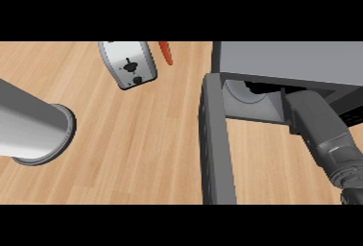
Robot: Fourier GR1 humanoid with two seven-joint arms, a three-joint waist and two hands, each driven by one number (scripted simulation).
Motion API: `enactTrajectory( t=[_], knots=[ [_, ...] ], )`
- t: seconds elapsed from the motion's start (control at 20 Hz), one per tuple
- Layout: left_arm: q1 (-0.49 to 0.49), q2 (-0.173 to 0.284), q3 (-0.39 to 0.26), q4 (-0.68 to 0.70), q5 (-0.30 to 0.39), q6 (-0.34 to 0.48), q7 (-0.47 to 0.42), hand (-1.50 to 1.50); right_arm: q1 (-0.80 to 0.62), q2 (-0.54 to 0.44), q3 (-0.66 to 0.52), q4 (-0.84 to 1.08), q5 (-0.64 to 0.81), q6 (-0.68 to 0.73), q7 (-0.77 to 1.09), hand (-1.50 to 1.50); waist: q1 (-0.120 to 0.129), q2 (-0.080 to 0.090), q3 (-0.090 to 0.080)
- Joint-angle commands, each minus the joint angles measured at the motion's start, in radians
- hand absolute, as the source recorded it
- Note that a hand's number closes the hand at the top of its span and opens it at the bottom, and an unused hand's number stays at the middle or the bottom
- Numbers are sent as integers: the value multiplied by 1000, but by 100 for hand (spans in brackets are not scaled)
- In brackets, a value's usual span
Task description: Pick up the milk, place it into the microwave and close the microwave
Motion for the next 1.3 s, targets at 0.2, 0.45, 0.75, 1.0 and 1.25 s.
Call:
enactTrajectory(
  t=[0.2,0.45,0.75,1.0,1.25],
  knots=[
    [-51,29,-11,2,23,4,11,-150,-38,-46,-5,22,13,-74,33,150,30,23,2],
    [-60,49,-2,0,40,0,16,-150,-61,-68,-20,31,5,-113,65,150,56,28,2],
    [-84,61,8,-4,41,15,18,-150,-61,-95,-33,30,-4,-99,61,150,68,33,4],
    [-91,66,5,2,42,20,26,-150,-46,-115,-34,28,-2,-103,54,150,80,40,5],
    [-107,84,23,17,22,23,29,-150,-56,-119,-43,24,-9,-110,65,150,99,50,6]
  ],
)
